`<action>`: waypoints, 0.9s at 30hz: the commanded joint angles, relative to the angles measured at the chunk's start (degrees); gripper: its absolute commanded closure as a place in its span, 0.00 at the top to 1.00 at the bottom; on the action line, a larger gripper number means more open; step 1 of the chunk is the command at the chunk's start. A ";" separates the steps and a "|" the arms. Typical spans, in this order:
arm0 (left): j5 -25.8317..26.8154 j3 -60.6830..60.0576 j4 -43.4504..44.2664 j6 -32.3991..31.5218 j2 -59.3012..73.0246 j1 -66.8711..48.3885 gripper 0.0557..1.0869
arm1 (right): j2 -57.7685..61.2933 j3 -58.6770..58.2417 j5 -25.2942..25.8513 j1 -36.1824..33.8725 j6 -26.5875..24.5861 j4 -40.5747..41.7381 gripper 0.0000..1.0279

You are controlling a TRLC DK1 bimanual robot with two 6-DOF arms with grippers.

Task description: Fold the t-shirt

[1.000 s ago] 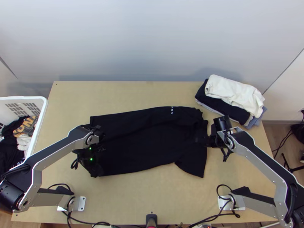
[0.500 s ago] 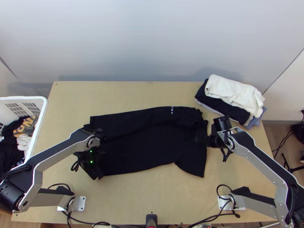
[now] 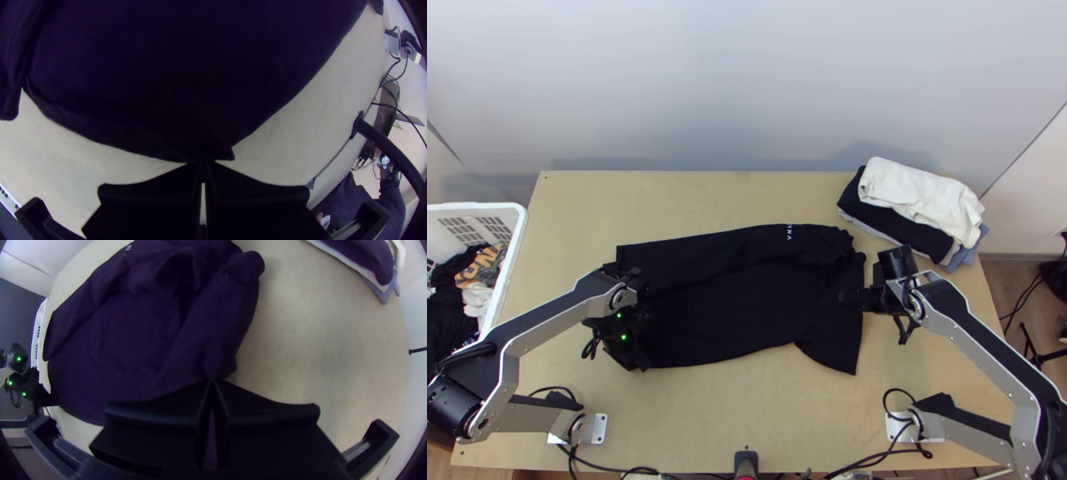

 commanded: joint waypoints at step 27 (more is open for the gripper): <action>1.18 23.20 -3.66 2.31 6.29 19.91 0.04 | 10.03 21.05 -4.23 -5.32 -6.44 -7.90 0.03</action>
